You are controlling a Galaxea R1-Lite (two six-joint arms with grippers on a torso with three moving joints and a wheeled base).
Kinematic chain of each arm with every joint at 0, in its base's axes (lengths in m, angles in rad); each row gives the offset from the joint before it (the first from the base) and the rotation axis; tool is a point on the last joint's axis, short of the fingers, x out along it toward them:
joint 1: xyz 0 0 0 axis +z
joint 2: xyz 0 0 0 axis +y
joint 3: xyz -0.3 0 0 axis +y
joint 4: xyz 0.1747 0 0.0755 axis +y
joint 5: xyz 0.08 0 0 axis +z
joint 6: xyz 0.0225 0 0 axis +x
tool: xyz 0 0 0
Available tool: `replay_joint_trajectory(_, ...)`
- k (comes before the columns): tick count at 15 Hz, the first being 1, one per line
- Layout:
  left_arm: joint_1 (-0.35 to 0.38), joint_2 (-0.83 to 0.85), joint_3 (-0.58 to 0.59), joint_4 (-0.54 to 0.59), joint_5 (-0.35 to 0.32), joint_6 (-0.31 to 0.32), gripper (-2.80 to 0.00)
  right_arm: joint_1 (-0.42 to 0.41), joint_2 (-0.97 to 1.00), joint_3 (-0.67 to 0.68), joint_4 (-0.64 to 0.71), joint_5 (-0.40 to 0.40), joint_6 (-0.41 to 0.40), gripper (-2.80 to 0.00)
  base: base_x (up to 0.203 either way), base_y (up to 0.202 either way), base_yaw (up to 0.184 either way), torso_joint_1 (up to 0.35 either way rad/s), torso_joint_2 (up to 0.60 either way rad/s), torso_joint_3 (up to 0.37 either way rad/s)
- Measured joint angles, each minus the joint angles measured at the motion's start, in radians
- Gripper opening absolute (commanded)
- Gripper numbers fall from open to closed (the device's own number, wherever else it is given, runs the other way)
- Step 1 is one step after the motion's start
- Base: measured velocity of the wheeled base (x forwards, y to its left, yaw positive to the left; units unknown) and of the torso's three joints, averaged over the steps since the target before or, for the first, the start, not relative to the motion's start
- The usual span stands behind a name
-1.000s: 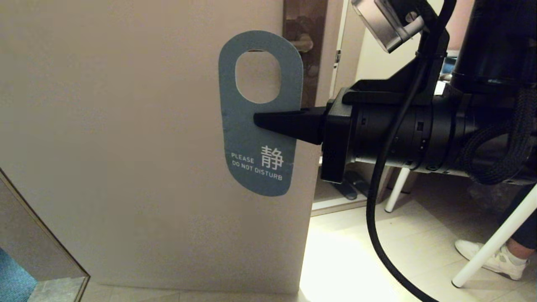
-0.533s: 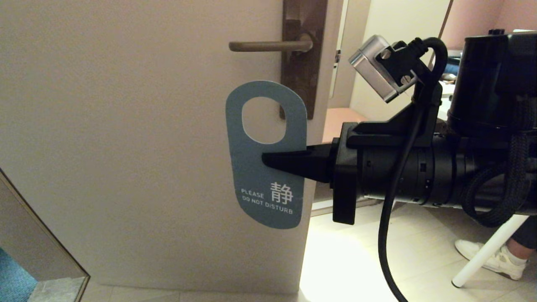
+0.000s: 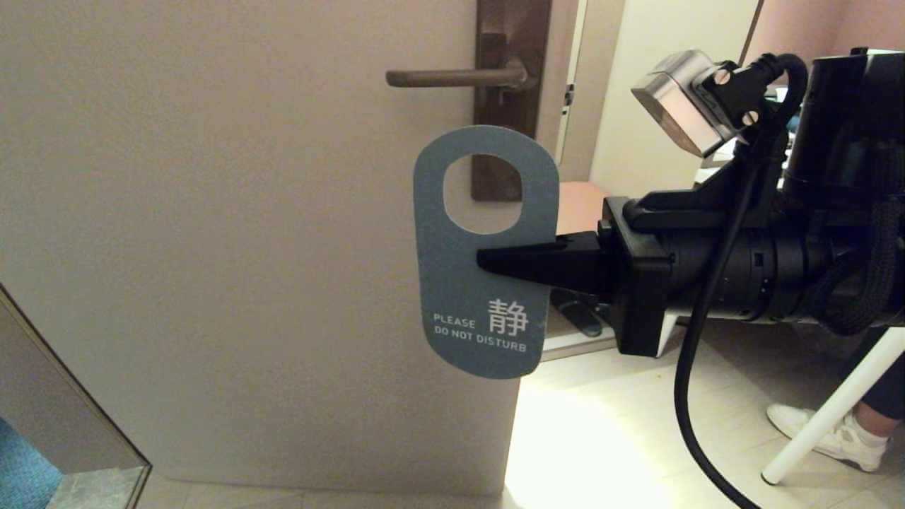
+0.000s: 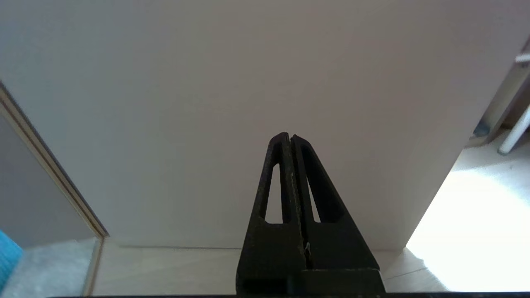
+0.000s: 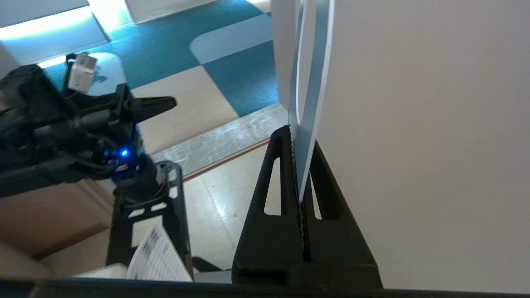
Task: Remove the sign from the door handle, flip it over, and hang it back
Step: Hand it to the other hand
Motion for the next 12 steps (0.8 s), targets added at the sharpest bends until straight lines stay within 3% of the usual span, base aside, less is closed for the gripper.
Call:
replay_joint_trajectory(4, 0.000, 0.001, -0.015, 0.006, -0.035, 0.069, -2.80, -0.011, -0.002, 0.035, 0.001, 0.036, -0.005, -2.80, 0.000, 0.000, 0.000, 0.000, 0.00, 0.000)
replay_joint_trajectory(9, -0.004, 0.109, -0.166, 0.006, -0.094, 0.061, -2.80, -0.013, -0.001, 0.041, -0.001, 0.039, -0.005, -2.80, 0.000, 0.000, 0.000, 0.000, 0.00, 0.000)
replay_joint_trajectory(12, -0.050, 0.234, -0.277, 0.001, -0.132, 0.029, -2.80, -0.013, -0.001, 0.038, -0.001, 0.039, -0.006, -2.80, 0.000, 0.000, 0.000, 0.000, 0.00, 0.000)
